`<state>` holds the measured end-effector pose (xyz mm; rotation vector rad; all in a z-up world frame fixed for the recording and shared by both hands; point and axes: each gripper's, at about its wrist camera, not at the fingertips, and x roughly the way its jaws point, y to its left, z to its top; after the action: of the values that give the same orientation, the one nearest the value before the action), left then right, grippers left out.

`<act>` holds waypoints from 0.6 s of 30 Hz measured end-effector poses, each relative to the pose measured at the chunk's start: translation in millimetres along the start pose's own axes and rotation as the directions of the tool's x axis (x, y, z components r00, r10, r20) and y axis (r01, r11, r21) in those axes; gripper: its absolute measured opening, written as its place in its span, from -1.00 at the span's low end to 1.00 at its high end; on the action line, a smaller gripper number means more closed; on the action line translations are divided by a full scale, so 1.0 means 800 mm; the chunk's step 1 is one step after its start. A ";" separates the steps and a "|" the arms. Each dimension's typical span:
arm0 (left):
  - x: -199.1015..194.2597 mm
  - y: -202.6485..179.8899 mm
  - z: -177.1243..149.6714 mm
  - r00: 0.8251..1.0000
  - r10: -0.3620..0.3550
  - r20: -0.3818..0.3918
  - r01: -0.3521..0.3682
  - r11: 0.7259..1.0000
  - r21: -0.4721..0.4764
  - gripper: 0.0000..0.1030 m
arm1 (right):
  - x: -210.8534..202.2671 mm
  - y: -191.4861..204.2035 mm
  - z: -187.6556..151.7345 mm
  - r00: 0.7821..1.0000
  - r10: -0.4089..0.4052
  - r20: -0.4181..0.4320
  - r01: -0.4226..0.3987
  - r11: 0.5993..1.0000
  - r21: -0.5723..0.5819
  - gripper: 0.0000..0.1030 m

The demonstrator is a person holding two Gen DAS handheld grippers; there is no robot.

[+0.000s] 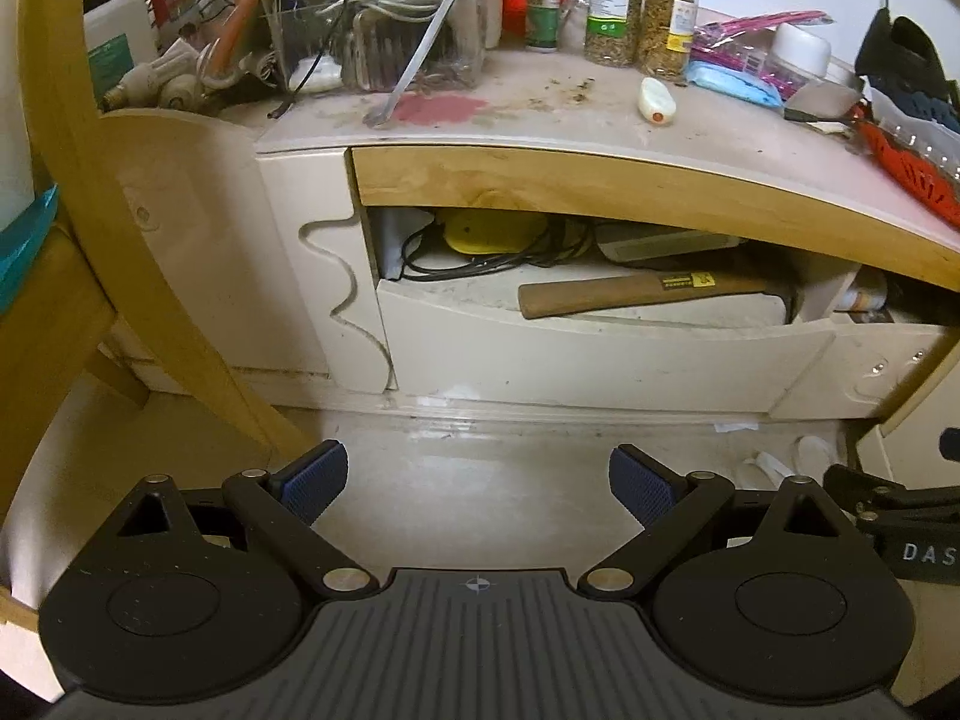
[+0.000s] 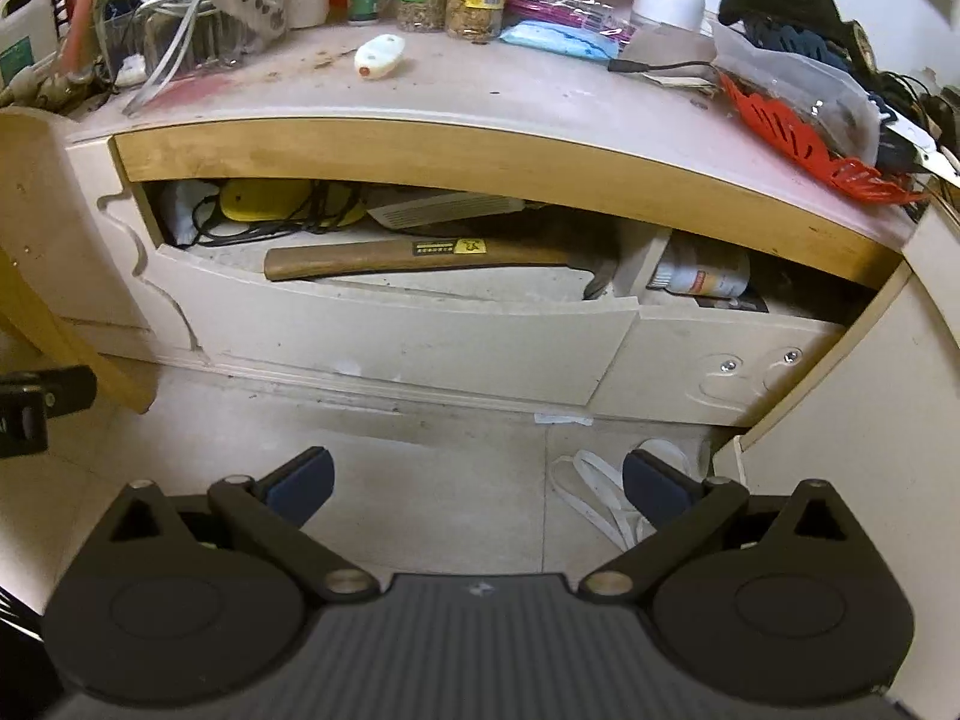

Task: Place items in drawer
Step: 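Move both grippers toward the closed white drawer under the wooden rail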

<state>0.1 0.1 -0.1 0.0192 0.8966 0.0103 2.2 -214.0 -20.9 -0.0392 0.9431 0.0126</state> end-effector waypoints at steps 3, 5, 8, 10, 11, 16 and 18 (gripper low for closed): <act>0.001 0.000 0.000 1.000 -0.004 -0.007 0.004 1.000 -0.013 0.88 | -0.002 -0.002 -0.001 1.000 -0.002 0.025 0.002 1.000 0.008 0.99; 0.001 0.001 0.000 1.000 -0.007 -0.012 0.007 1.000 -0.022 0.88 | -0.002 -0.001 0.002 1.000 -0.002 0.019 0.002 1.000 0.004 0.99; 0.002 0.001 0.000 1.000 -0.011 -0.020 0.010 0.999 -0.035 0.88 | -0.006 -0.003 0.006 1.000 0.004 0.017 -0.004 1.000 0.005 0.99; 0.002 0.001 0.000 1.000 -0.014 -0.025 0.013 0.999 -0.044 0.88 | -0.008 -0.005 0.009 1.000 0.008 0.016 -0.008 1.000 0.005 0.99; 0.003 0.002 0.000 1.000 -0.015 -0.027 0.014 0.999 -0.048 0.88 | -0.008 -0.003 0.008 1.000 0.009 0.016 -0.009 1.000 0.006 0.99; 0.003 -0.002 -0.003 0.999 -0.028 -0.034 0.027 0.999 -0.043 0.88 | -0.004 0.007 0.003 1.000 0.008 0.018 -0.008 1.000 -0.002 0.99; 0.002 -0.005 -0.004 0.999 -0.027 -0.034 0.026 0.999 -0.034 0.88 | -0.004 0.008 0.003 1.000 0.009 0.016 -0.009 1.000 -0.006 0.99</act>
<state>-0.9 -4.1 -3.5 -0.0239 0.9306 0.0010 1.9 -207.5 -17.4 -0.0401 0.9273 0.0241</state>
